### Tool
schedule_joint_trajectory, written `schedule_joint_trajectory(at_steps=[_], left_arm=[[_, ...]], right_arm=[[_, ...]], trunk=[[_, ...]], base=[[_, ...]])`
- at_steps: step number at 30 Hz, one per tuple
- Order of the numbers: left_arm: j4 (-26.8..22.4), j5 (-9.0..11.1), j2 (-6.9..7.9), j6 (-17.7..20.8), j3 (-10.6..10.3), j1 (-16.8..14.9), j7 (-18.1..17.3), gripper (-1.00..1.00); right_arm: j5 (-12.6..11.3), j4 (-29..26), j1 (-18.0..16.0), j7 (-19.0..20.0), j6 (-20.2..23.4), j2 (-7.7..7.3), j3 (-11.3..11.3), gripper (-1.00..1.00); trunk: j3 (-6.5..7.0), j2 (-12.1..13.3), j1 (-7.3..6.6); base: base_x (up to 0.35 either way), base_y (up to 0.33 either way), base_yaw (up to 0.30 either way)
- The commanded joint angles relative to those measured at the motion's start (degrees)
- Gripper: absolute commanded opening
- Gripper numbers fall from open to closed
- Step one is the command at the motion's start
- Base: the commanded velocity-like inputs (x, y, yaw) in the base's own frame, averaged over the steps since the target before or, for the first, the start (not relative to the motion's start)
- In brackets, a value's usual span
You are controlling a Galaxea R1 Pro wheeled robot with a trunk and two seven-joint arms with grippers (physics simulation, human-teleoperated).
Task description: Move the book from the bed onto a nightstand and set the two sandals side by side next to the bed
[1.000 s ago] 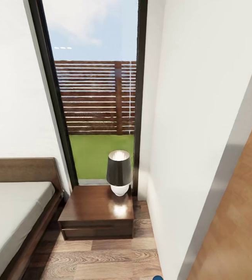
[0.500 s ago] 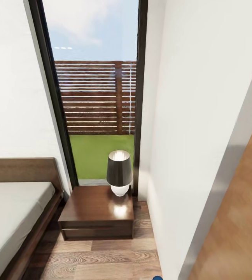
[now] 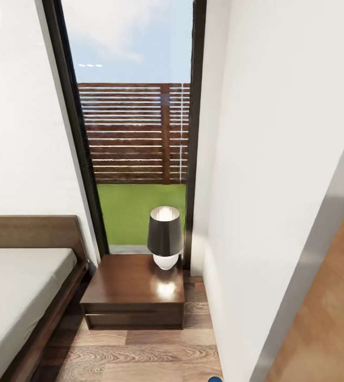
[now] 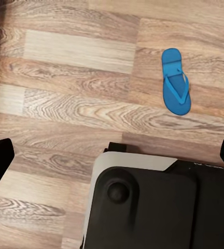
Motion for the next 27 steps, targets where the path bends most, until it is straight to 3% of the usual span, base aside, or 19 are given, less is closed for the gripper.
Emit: schedule_joint_trajectory(at_steps=[1,27], left_arm=[[0.03,0.32,-0.01,-0.16,-0.50,-0.01,0.27,1.00],[0.03,0.37,-0.01,-0.13,-0.50,-0.01,0.27,1.00]], right_arm=[[0.38,0.05,-0.02,-0.30,-0.03,0.01,0.25,-1.00],[0.39,0.22,-0.02,-0.30,-0.03,0.03,0.25,-1.00]], trunk=[[-0.02,-0.04,0.02],[-0.02,-0.04,0.02]], base=[[0.048,-0.097,0.010],[0.044,-0.043,0.024]])
